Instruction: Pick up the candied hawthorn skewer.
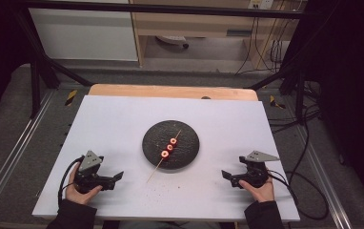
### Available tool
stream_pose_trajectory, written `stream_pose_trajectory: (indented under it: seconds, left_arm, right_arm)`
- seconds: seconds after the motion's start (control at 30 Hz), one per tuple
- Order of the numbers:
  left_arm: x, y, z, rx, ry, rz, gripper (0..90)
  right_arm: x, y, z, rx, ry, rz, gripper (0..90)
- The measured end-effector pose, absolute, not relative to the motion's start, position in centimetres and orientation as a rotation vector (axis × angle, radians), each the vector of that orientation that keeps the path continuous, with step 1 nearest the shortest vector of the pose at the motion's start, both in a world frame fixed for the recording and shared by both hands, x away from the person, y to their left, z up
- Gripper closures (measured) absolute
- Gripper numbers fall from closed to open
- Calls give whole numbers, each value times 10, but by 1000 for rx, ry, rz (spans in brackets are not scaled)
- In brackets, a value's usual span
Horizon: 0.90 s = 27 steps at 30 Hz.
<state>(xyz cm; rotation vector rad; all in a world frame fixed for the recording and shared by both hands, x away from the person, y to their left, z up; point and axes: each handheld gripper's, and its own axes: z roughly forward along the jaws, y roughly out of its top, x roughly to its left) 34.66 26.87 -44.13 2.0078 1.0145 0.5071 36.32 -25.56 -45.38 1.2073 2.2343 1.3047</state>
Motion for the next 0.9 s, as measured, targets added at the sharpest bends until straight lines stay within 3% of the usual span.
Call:
stream_pose_trajectory:
  seconds: [0.9]
  left_arm:
    - [342,240,-435,2067,975,499,27]
  right_arm:
    - [363,-256,-454,1212,2236,1290,8]
